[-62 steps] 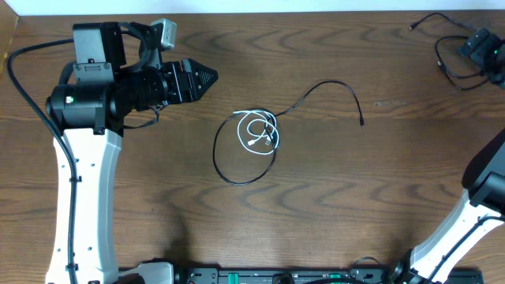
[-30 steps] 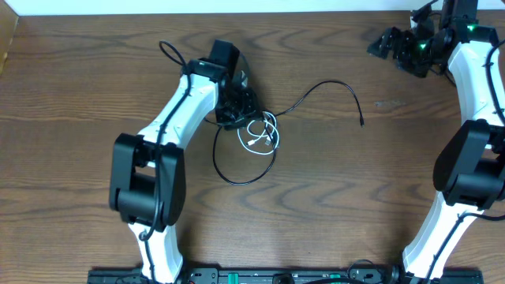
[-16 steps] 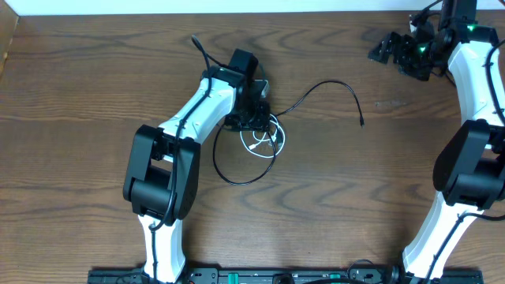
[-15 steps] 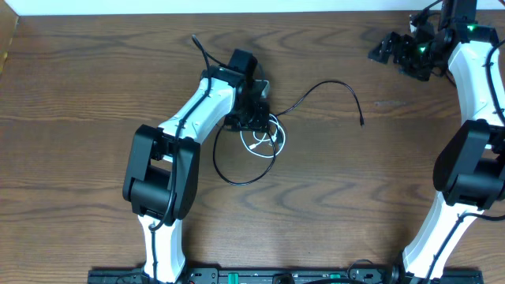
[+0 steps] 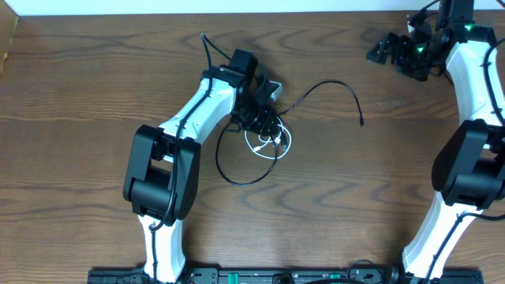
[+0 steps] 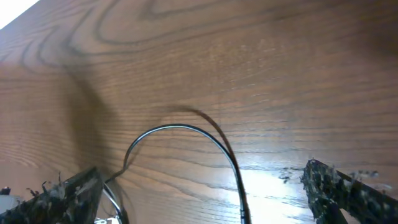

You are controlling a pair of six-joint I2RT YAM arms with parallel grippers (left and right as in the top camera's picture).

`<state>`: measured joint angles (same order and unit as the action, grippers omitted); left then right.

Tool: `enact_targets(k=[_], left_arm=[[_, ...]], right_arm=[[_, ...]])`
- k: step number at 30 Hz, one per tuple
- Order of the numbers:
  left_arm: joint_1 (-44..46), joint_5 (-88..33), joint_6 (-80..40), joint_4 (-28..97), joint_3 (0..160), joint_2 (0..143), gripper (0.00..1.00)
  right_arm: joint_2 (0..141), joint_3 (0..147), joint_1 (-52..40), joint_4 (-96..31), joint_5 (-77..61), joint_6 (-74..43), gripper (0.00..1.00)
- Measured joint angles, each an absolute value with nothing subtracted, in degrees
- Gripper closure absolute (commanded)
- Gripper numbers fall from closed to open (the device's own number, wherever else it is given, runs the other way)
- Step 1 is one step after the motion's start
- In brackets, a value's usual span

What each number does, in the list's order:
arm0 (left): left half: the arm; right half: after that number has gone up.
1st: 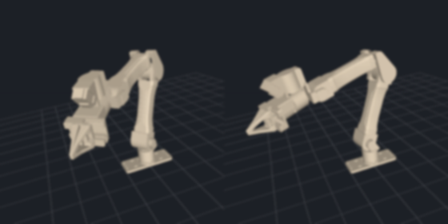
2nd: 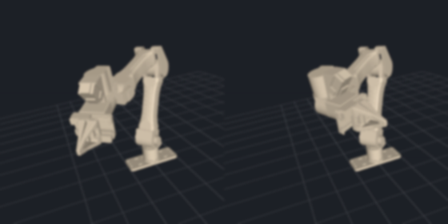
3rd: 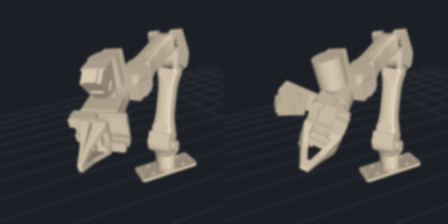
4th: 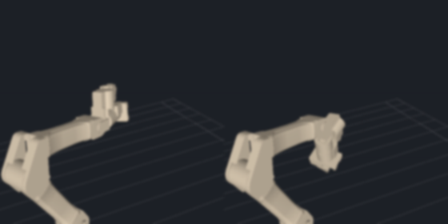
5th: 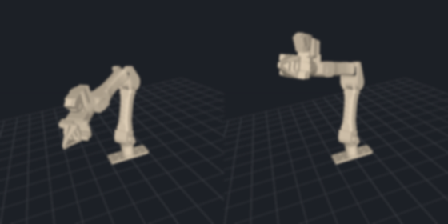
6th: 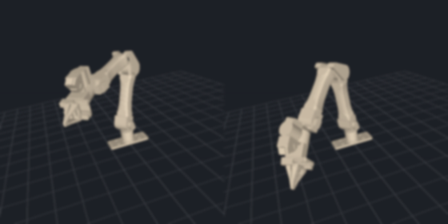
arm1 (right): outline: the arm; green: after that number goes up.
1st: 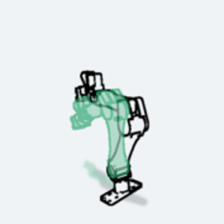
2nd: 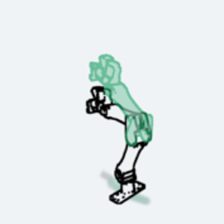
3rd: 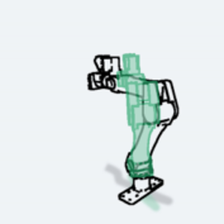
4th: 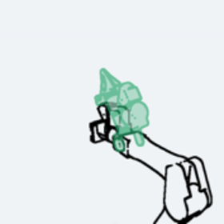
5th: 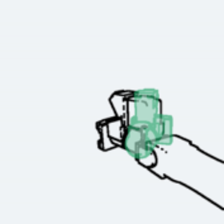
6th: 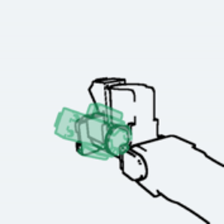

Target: Untangle cables

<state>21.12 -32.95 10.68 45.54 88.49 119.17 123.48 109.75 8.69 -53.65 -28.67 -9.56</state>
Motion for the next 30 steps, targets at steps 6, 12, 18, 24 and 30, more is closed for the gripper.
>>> enact_targets(k=[6, 12, 18, 24, 30], left_arm=[[21.12, -32.99, 10.81, 45.34, 88.47, 119.17, 0.66], [21.12, -32.88, 10.94, 44.56, 87.20, 119.17, 0.93], [21.12, -31.66, 10.22, 45.69, 87.50, 119.15, 0.93], [21.17, -31.09, 6.24, 46.46, 91.98, 112.92, 0.93], [21.45, -30.98, 4.51, 43.48, 96.20, 94.45, 0.93]], right_arm=[[123.48, 109.75, 8.01, -54.04, -28.67, -9.32, 0.01], [123.48, 109.75, 8.01, -54.26, -28.67, -9.08, 0.01], [123.48, 109.75, 7.90, -54.96, -28.67, -8.88, 0.01], [123.48, 109.75, 6.83, -55.05, -29.50, -8.36, 0.01], [123.48, 109.75, 4.19, -55.02, -35.14, -5.10, 0.01]])
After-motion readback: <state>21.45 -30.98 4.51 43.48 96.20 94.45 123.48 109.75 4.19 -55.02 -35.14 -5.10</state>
